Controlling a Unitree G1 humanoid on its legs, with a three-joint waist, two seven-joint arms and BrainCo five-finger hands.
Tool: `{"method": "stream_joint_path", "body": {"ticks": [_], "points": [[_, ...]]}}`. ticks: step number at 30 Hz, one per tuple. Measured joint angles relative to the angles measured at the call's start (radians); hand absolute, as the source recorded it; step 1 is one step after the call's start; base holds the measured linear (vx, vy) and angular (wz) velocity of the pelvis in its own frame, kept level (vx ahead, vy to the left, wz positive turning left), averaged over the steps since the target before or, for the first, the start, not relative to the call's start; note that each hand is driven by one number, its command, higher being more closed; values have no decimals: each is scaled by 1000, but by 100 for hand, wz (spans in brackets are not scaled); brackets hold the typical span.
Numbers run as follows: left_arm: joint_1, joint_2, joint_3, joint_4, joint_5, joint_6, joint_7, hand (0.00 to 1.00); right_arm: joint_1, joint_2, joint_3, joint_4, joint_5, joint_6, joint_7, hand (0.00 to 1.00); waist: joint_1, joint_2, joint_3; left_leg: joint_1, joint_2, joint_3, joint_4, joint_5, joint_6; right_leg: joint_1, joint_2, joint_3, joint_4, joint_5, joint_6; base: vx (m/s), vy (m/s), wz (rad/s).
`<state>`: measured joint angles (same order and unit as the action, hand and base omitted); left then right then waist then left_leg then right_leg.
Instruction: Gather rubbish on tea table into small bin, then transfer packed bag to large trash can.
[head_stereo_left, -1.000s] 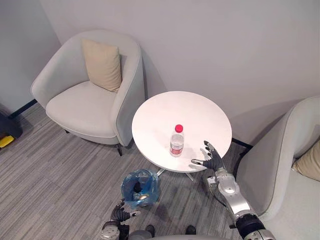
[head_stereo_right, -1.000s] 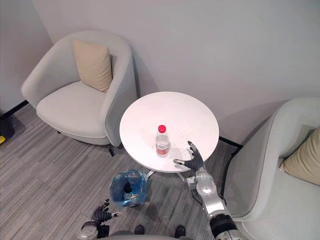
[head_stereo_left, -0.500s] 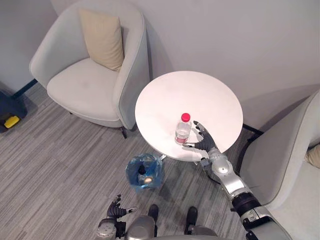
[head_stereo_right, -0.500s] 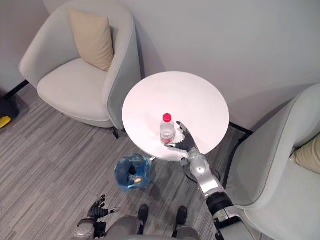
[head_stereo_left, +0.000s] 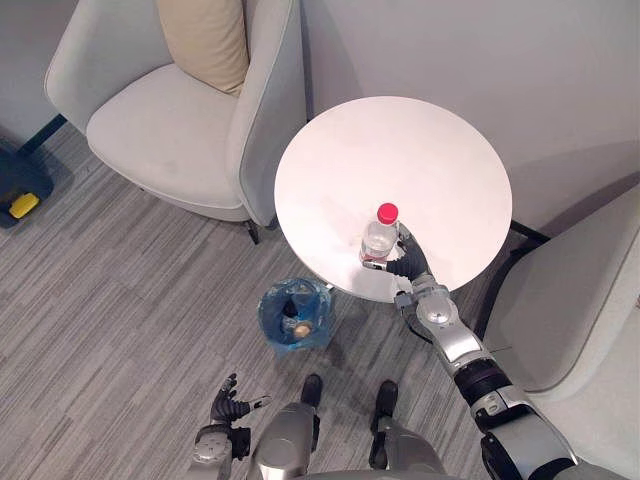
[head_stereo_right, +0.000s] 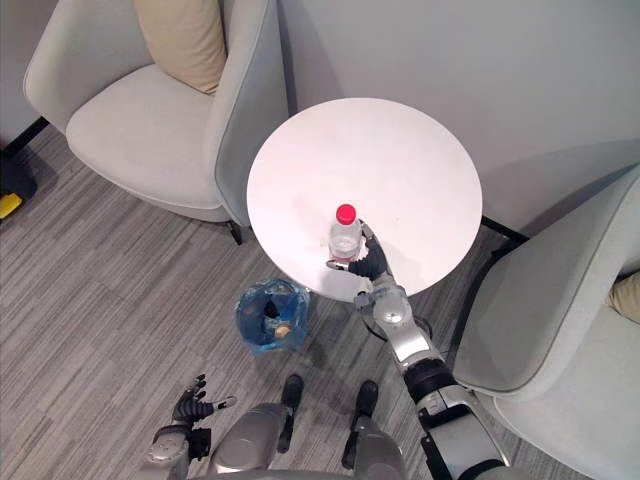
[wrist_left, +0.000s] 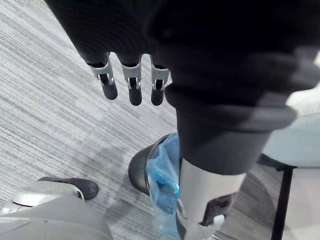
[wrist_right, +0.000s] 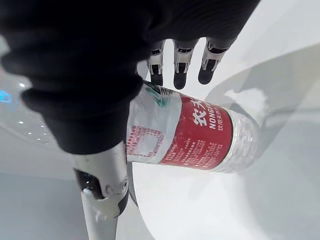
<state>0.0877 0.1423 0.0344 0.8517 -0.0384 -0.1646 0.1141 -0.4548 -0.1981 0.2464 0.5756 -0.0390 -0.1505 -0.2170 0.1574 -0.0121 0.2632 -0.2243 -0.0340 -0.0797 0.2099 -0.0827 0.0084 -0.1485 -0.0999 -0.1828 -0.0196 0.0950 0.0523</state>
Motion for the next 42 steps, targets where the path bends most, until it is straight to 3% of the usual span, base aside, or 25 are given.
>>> {"method": "stream_joint_path", "body": {"ticks": [4, 5, 13, 23, 32, 39, 42], "points": [[-1, -2, 1, -6, -1, 0, 0, 0, -28, 1, 0, 3, 11, 0, -2, 0, 14, 6, 20, -18, 1, 1, 9, 0, 0, -15, 0, 1, 1, 6, 0, -26, 3, 0], [-1, -2, 1, -11, -9, 0, 0, 0, -42, 1, -1, 12, 11, 0, -3, 100, 18, 8, 29, -21, 0, 0, 11, 0, 0, -16, 1, 0, 1, 7, 1, -38, 7, 2], [0, -2, 1, -27, -14, -10, 1, 0, -167, 6, 0, 80, 34, 5, -25, 100, 26, 9, 52, -44, 0, -1, 23, 0, 0, -33, -1, -2, 2, 11, -1, -9, 2, 1], [10, -2, 1, -29, -34, -17, 1, 0, -216, -1, 0, 40, 49, 6, -41, 100, 27, 9, 52, -42, 5, 6, 61, -27, 12, -13, -1, 5, -3, 11, -1, -3, 5, -1], [21, -2, 1, -25, -29, -17, -2, 0, 61, -3, -2, -368, 38, -39, -13, 100, 11, 0, 36, 20, 9, 40, 51, -48, 18, 37, 1, 41, -22, 12, 1, 22, 10, -11], [22, -2, -2, -11, -26, -15, -3, 0, 273, 17, 0, -489, 16, -44, 28, 100, -36, -16, -28, 59, 0, 46, 32, -47, 17, 78, 1, 49, -54, 22, 11, 3, -4, -2], [19, -2, -6, 20, -26, -16, -3, 0, 339, 16, -1, -534, -10, -60, 36, 100, -38, -17, -61, 66, 0, 47, 19, -41, 13, 78, 1, 52, -55, 23, 11, -18, -9, -3]]}}
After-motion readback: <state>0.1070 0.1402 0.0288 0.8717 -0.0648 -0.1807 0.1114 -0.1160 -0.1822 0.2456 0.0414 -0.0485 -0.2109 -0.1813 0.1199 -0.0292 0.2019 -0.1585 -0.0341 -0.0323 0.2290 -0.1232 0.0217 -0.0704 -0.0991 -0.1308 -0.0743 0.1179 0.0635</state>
